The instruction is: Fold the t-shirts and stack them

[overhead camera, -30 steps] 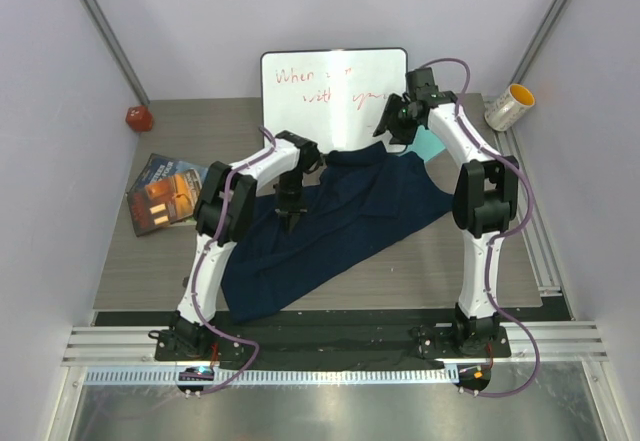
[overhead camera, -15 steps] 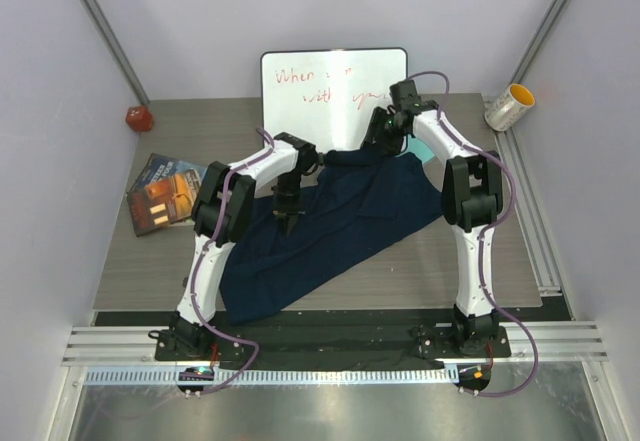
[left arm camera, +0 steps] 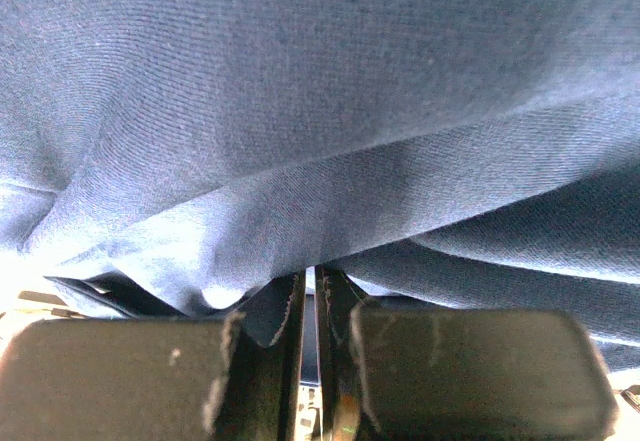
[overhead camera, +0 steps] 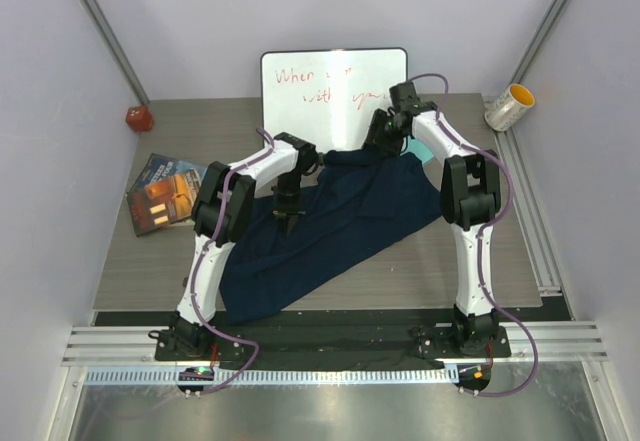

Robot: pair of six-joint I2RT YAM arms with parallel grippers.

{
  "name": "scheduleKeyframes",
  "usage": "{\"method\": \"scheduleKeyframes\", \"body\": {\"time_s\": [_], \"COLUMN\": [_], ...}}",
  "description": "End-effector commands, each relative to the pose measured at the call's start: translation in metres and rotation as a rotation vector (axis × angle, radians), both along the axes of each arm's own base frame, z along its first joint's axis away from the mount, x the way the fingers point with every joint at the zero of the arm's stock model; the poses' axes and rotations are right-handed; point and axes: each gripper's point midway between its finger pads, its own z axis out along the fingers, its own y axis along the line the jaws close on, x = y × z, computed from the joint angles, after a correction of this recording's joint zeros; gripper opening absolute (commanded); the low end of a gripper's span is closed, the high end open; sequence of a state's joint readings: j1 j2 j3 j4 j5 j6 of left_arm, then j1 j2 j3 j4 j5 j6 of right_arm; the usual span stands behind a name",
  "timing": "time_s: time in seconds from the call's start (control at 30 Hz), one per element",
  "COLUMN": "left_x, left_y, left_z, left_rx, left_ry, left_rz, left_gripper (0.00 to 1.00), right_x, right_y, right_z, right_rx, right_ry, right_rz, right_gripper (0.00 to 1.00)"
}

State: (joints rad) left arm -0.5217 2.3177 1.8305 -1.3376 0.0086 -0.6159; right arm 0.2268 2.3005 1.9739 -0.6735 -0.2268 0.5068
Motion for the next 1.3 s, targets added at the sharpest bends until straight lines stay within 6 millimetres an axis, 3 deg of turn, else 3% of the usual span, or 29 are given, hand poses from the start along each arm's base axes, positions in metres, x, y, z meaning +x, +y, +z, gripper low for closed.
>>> {"method": "scheduleKeyframes", "body": {"time_s": [0.0, 0.17, 0.3, 0.33, 0.43, 0.5, 0.53, 0.97, 1.27], "left_x": [0.014, 0.012, 0.011, 0.011, 0.011, 0.011, 0.011, 0.010, 0.006], "left_y": [0.012, 0.013, 0.014, 0.014, 0.014, 0.014, 0.014, 0.012, 0.013], "left_z": [-0.025, -0.025, -0.026, -0.026, -0.027, -0.027, -0.028, -0.030, -0.030], "left_rx": [0.055, 0.058, 0.063, 0.064, 0.064, 0.062, 0.062, 0.048, 0.044], "left_ry": [-0.037, -0.033, -0.029, -0.028, -0.026, -0.027, -0.027, -0.026, -0.029], "left_rz": [-0.027, -0.028, -0.033, -0.033, -0.033, -0.033, -0.032, -0.033, -0.032], "left_gripper": [0.08, 0.08, 0.08, 0.08, 0.07, 0.07, 0.07, 0.07, 0.07], "right_x": [0.013, 0.015, 0.015, 0.015, 0.014, 0.013, 0.013, -0.011, -0.012], "right_y": [0.006, 0.008, 0.008, 0.007, 0.005, 0.004, 0.004, 0.002, 0.010], "right_z": [0.010, 0.003, -0.001, -0.002, -0.003, -0.002, -0.001, 0.057, 0.111], "right_rx": [0.012, 0.009, 0.001, -0.002, -0.012, -0.016, -0.018, 0.001, 0.066], "right_ry": [-0.040, -0.028, -0.019, -0.017, -0.016, -0.015, -0.013, -0.067, -0.145], "right_rz": [-0.005, -0.010, -0.012, -0.016, -0.020, -0.021, -0.019, -0.015, 0.001], "right_gripper": [0.60, 0.59, 0.48, 0.45, 0.20, 0.11, 0.01, 0.01, 0.01]}}
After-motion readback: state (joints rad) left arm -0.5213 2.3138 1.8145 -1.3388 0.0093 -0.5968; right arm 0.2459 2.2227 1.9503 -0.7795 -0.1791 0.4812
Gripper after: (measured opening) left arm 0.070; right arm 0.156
